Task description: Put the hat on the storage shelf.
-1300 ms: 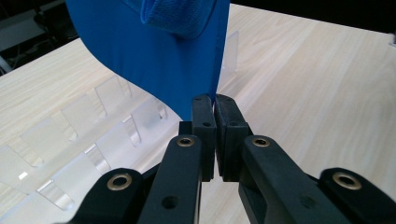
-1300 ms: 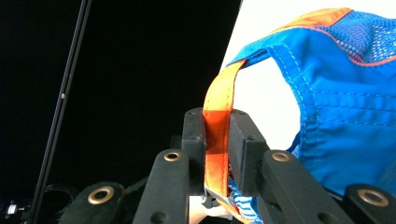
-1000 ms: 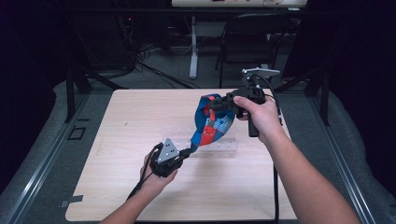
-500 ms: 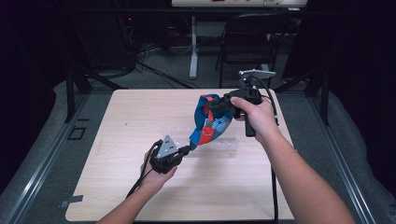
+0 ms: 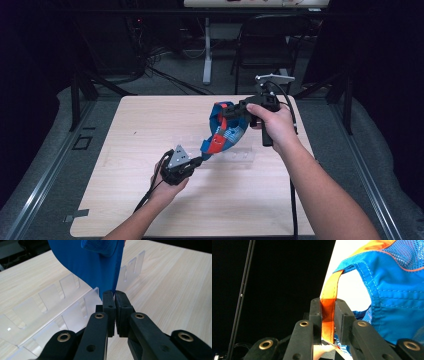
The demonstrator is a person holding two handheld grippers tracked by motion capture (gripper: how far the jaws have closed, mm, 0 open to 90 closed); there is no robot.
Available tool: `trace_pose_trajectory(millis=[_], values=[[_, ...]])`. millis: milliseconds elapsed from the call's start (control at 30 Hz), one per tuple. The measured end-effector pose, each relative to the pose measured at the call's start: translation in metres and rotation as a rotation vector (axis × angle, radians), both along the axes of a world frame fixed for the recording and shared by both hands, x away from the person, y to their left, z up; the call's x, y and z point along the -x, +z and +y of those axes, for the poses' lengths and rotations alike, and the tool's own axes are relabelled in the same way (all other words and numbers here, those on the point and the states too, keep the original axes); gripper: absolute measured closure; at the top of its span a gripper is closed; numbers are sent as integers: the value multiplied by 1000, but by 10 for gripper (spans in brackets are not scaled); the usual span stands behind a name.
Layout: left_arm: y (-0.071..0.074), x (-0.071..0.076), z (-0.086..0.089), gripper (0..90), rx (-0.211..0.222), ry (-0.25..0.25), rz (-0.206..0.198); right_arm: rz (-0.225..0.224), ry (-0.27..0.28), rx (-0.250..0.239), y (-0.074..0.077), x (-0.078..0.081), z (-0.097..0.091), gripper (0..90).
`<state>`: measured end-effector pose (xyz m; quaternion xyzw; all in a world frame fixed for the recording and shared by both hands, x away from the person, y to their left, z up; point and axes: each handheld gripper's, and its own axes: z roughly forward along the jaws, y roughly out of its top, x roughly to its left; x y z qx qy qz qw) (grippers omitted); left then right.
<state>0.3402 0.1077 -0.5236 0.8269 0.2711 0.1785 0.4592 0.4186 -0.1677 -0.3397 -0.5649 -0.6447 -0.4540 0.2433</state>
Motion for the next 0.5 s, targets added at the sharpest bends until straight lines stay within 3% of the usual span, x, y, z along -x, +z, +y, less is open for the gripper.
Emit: trace_pose_trajectory(millis=[500], values=[[-10, -1, -3, 880, -11, 9, 29, 15, -3, 11, -14, -6, 2, 779]])
